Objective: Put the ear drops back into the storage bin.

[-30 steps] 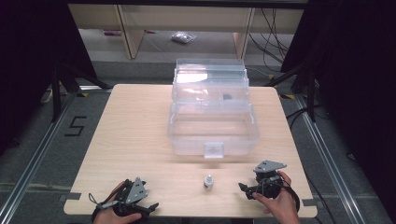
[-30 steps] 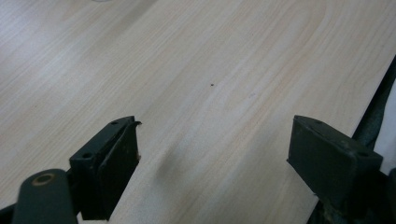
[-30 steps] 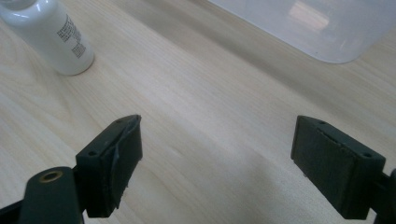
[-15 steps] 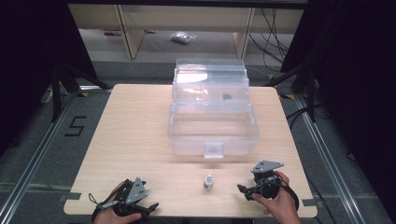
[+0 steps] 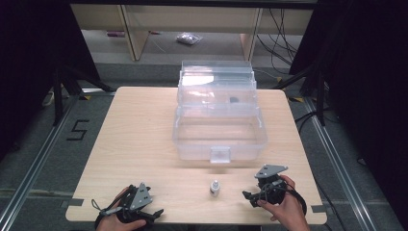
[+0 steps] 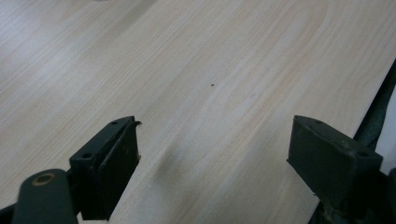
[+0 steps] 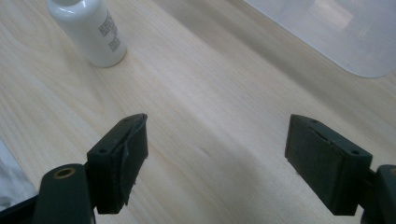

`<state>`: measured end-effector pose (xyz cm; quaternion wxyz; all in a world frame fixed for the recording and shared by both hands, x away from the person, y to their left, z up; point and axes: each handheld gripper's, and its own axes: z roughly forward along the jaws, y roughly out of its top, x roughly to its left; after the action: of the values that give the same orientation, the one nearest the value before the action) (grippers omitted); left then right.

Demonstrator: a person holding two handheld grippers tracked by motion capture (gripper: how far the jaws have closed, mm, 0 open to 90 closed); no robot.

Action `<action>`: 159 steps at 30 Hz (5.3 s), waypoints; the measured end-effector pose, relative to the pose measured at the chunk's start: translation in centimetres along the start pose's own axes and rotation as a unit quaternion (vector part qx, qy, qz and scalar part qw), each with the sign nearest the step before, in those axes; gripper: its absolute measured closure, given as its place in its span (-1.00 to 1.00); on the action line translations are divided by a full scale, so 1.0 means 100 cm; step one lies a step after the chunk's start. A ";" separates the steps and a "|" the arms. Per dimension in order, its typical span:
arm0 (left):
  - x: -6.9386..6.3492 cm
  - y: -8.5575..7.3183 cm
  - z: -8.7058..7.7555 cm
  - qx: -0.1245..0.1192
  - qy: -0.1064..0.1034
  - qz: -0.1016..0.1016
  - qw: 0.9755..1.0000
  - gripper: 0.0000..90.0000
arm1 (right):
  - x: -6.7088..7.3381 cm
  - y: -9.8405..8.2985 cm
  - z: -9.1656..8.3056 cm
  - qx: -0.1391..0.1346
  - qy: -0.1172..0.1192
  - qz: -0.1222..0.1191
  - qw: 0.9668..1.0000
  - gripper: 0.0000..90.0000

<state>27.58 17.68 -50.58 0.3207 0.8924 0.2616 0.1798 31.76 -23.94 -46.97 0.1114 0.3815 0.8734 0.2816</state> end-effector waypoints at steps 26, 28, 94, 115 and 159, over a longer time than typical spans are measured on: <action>0.002 0.000 -0.002 0.008 -0.007 0.005 1.000 -0.65 | 0.019 0.030 0.004 0.036 0.013 -0.072 0.997 -0.46; 0.002 0.000 -0.002 0.012 -0.008 0.006 1.000 -0.65 | 0.021 0.032 0.004 0.039 0.019 -0.082 0.996 -0.45; 0.002 0.000 -0.003 0.006 -0.009 0.007 1.000 -0.65 | 0.074 0.103 0.057 0.161 0.066 -0.221 0.960 0.09; 0.000 0.000 -0.001 -0.005 -0.006 -0.002 1.000 -0.65 | 0.077 0.106 0.054 0.177 0.043 -0.228 0.956 0.34; 0.001 0.000 0.001 -0.004 -0.003 -0.005 1.000 -0.65 | 0.010 0.115 0.002 0.165 0.049 -0.174 0.970 0.34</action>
<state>27.69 17.70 -50.59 0.3256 0.8903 0.2648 0.1766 38.14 -16.81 -40.49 0.0515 0.2224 0.9651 0.1285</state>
